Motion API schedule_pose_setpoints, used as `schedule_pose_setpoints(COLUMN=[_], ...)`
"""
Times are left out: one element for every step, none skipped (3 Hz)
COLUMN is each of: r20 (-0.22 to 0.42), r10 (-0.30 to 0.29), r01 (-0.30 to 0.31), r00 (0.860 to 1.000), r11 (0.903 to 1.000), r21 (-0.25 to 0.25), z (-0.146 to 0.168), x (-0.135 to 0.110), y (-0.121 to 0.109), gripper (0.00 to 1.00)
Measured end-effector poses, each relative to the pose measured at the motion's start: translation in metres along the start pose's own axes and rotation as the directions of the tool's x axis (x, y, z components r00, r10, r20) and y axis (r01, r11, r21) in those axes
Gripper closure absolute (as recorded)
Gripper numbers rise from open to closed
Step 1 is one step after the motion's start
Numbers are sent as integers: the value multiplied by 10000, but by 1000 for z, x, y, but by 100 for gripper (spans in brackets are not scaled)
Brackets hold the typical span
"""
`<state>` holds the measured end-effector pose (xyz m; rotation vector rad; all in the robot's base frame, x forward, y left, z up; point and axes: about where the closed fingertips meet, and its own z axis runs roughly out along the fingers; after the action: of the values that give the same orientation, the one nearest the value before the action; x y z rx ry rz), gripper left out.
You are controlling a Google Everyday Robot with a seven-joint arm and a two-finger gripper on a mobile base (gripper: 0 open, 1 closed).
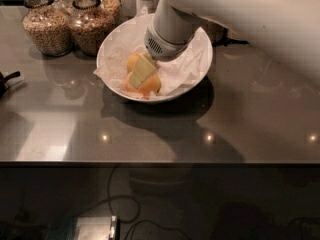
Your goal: Pick orange from white bowl
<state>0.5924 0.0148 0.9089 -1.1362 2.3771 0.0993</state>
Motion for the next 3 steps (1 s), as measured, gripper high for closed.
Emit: schedule_pose_setpoints(r20=[-38, -132, -335], r10=[102, 245, 365], r01=[-102, -247, -373], r00=[9999, 9996, 9988], r11=[9999, 9996, 9990], r21=[-48, -113, -242], z=[6, 13, 23], x=[-4, -6, -5], y=[0, 0, 1], gripper=[23, 30, 27])
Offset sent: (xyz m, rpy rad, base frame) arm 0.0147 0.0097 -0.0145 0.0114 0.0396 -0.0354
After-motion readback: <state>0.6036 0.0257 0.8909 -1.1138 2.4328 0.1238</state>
